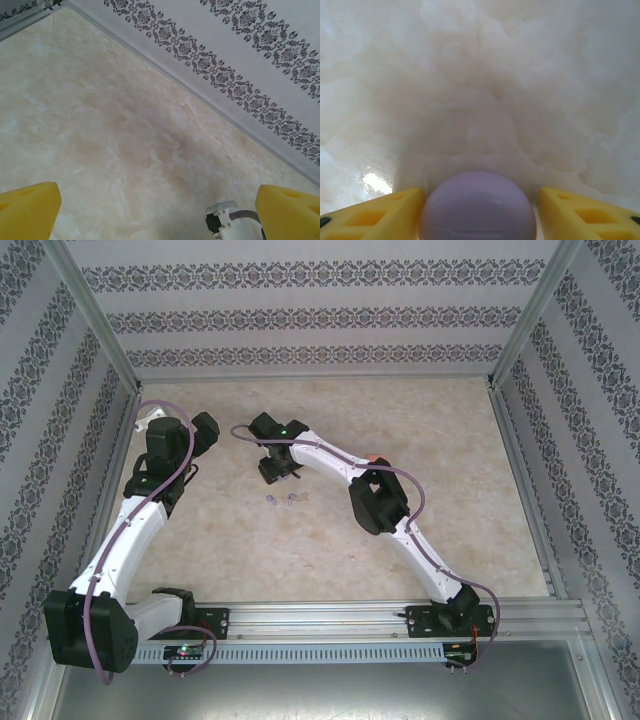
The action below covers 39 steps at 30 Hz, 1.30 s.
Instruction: Insert the wireless bluetooth earbuds into the charging case
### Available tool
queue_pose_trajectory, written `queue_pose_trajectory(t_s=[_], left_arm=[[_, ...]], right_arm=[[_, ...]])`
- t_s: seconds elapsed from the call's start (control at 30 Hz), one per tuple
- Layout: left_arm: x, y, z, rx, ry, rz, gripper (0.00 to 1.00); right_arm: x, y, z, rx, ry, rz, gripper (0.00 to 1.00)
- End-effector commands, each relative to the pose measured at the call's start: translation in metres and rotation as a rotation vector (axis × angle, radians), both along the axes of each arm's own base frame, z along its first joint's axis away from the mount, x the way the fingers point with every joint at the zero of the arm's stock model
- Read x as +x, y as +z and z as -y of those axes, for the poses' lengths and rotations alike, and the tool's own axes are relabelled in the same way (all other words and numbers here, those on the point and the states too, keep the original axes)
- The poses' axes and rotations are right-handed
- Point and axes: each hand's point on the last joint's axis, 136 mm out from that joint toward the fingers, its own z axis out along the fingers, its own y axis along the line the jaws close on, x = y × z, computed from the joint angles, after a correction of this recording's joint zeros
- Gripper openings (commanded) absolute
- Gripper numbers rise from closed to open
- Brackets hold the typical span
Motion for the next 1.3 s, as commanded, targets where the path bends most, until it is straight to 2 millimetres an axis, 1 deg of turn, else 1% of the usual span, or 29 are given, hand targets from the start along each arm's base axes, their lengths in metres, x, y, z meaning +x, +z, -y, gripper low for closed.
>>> queue_pose_trajectory(t_s=[0.0, 0.1, 0.17, 0.27, 0.37, 0.5, 0.53, 0.6, 0.73, 0.83, 0.93, 1.0, 1.13, 1.23, 1.27], left_arm=[[-0.004, 0.001, -0.004, -0.013, 0.007, 0.000, 0.99], [-0.004, 0.000, -0.003, -0.012, 0.003, -0.003, 0.99], [-0.003, -0.001, -0.001, -0.015, -0.007, -0.004, 0.99], [0.000, -0.001, 0.004, -0.030, -0.034, 0.002, 0.99], [0.003, -0.002, 0.012, -0.060, -0.071, 0.015, 1.00], [0.005, -0.006, 0.024, -0.115, -0.123, 0.037, 1.00], [0.006, -0.006, 0.028, -0.124, -0.141, 0.049, 1.00], [0.006, -0.010, 0.033, -0.148, -0.161, 0.059, 1.00], [0.009, -0.014, 0.049, -0.198, -0.234, 0.088, 1.00], [0.014, -0.017, 0.070, -0.236, -0.327, 0.115, 1.00], [0.021, -0.020, 0.097, -0.267, -0.436, 0.130, 1.00], [0.024, -0.022, 0.121, -0.288, -0.535, 0.140, 1.00], [0.028, -0.029, 0.170, -0.316, -0.718, 0.145, 1.00], [0.026, -0.038, 0.203, -0.315, -0.814, 0.129, 1.00], [0.024, -0.042, 0.211, -0.311, -0.833, 0.125, 1.00]], right_arm=[[-0.003, -0.015, 0.008, -0.048, -0.016, -0.023, 0.56], [-0.006, -0.013, 0.007, -0.042, -0.018, -0.033, 0.48], [-0.008, -0.008, 0.006, -0.029, -0.025, -0.038, 0.42], [-0.009, 0.005, 0.008, -0.007, -0.048, -0.038, 0.38], [-0.007, 0.025, 0.012, 0.044, -0.096, -0.034, 0.35], [0.000, 0.057, 0.029, 0.142, -0.198, -0.031, 0.34], [0.002, 0.062, 0.033, 0.163, -0.222, -0.033, 0.33], [0.005, 0.078, 0.048, 0.209, -0.286, -0.025, 0.33], [0.006, 0.098, 0.078, 0.292, -0.401, -0.014, 0.33], [0.005, 0.113, 0.102, 0.353, -0.494, 0.001, 0.33], [0.001, 0.121, 0.126, 0.408, -0.594, 0.009, 0.33], [-0.003, 0.124, 0.142, 0.451, -0.669, 0.007, 0.33], [-0.012, 0.125, 0.165, 0.537, -0.800, -0.002, 0.32], [-0.018, 0.123, 0.178, 0.590, -0.875, -0.007, 0.32], [-0.020, 0.122, 0.181, 0.605, -0.894, -0.010, 0.32]])
